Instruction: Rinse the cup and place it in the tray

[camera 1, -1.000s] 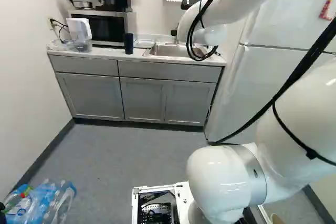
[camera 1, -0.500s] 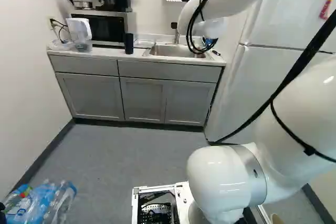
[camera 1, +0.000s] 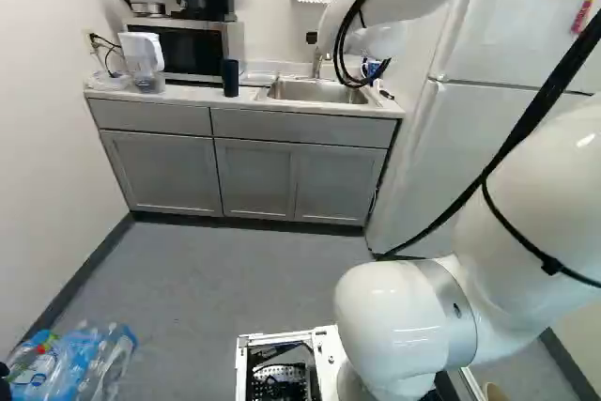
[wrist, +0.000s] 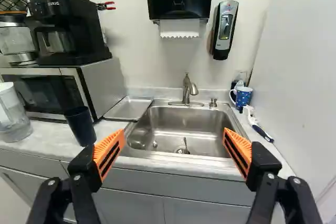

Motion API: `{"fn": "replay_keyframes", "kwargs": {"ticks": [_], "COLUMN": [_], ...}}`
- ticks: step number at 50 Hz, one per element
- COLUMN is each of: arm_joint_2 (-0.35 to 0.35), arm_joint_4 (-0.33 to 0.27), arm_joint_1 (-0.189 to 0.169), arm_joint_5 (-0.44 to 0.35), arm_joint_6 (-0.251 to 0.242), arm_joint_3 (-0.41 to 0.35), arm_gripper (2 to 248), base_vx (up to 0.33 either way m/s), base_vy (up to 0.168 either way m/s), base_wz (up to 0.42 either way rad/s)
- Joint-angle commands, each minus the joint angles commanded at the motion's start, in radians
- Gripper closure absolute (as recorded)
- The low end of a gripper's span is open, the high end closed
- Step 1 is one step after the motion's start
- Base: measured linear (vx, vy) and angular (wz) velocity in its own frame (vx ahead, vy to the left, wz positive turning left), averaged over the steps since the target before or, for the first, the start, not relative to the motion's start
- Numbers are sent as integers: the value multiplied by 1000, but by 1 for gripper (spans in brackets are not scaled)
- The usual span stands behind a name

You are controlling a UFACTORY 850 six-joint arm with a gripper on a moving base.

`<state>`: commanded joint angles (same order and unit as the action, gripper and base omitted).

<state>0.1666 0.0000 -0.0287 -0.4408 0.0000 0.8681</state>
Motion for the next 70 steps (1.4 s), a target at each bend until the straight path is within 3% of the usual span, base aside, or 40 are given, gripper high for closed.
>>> {"fn": "replay_keyframes", "kwargs": {"ticks": [42, 70], "arm_joint_2": [0, 0], "arm_joint_4": [0, 0], "arm_joint_1": [0, 0], "arm_joint_5": [0, 0], "arm_joint_6": [0, 0], "arm_joint_3": [0, 0], "arm_gripper": [3, 3], "base_vx": [35, 97], "base_vy": [-2, -54], "base_wz": [3, -5]}}
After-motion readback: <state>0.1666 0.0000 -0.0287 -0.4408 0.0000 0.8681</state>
